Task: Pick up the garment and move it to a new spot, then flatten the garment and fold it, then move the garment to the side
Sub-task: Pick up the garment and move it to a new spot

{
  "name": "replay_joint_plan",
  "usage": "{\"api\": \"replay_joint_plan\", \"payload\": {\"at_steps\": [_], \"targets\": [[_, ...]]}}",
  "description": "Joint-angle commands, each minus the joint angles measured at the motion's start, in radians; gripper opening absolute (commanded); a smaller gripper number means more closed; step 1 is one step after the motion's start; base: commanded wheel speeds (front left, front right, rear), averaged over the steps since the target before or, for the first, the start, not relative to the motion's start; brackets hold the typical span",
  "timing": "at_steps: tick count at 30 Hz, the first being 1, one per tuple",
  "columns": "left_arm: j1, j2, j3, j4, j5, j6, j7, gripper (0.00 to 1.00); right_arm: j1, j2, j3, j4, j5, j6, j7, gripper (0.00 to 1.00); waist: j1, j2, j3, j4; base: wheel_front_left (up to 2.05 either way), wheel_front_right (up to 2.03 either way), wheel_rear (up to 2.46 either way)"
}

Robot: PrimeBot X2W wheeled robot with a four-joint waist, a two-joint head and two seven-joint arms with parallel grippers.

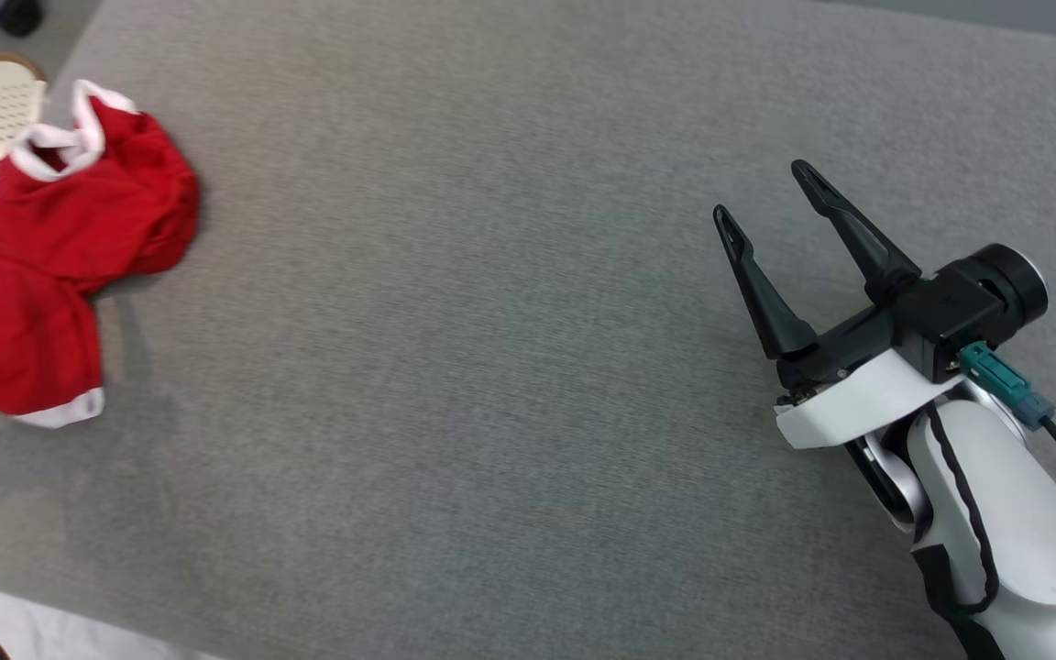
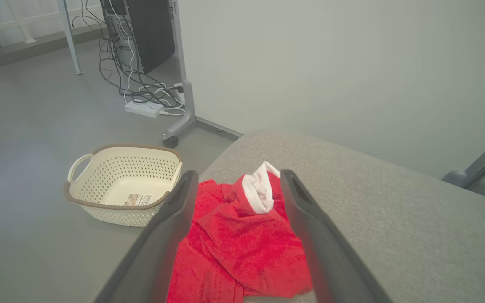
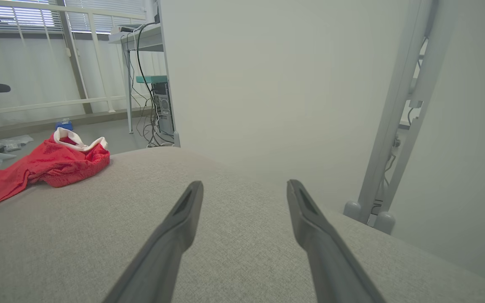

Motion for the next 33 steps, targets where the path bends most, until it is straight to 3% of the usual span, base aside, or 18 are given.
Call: {"api": "replay_joint_plan", "payload": {"at_steps": [1,11,18,26,27,28,33], "targets": [[-0.032,0.027,-0.017,0.024,-0.006,-0.001,0.04,1.0,-0.016,-0.01,0.005,-0.008,-0.01,0.0,-0.002,1.0,0.0,0.0,0.053,-0.053,0.0,0.0,0.0],[-0.18,0.126,-0.063,0.207,0.018,0.016,0.184,1.0,-0.041,-0.011,0.006,-0.017,-0.021,0.0,-0.002,1.0,0.0,0.0,0.113,-0.124,0.0,0.0,0.0],[-0.253,0.149,-0.092,0.348,0.034,0.041,0.268,1.0,-0.039,-0.004,-0.004,-0.025,-0.023,0.0,-0.002,1.0,0.0,0.0,0.138,-0.152,0.0,0.0,0.0],[-0.276,0.154,-0.116,0.453,0.038,0.041,0.28,1.0,-0.02,0.014,-0.025,-0.018,-0.032,0.0,-0.002,1.0,0.0,0.0,0.137,-0.166,0.0,0.0,0.0],[-0.279,0.154,-0.117,0.461,0.035,0.036,0.279,0.88,-0.018,0.016,-0.025,-0.017,-0.034,0.0,-0.002,1.0,0.0,0.0,0.137,-0.167,0.0,0.0,0.0],[-0.282,0.153,-0.121,0.468,0.031,0.026,0.267,0.0,-0.018,0.019,-0.029,-0.017,-0.037,0.0,-0.002,1.0,0.0,0.0,0.135,-0.167,0.0,0.0,0.0],[-0.285,0.156,-0.143,0.472,0.033,0.011,0.218,0.0,-0.008,0.031,-0.041,-0.015,-0.046,0.0,-0.002,1.0,0.0,0.0,0.122,-0.166,0.0,0.0,0.0]]}}
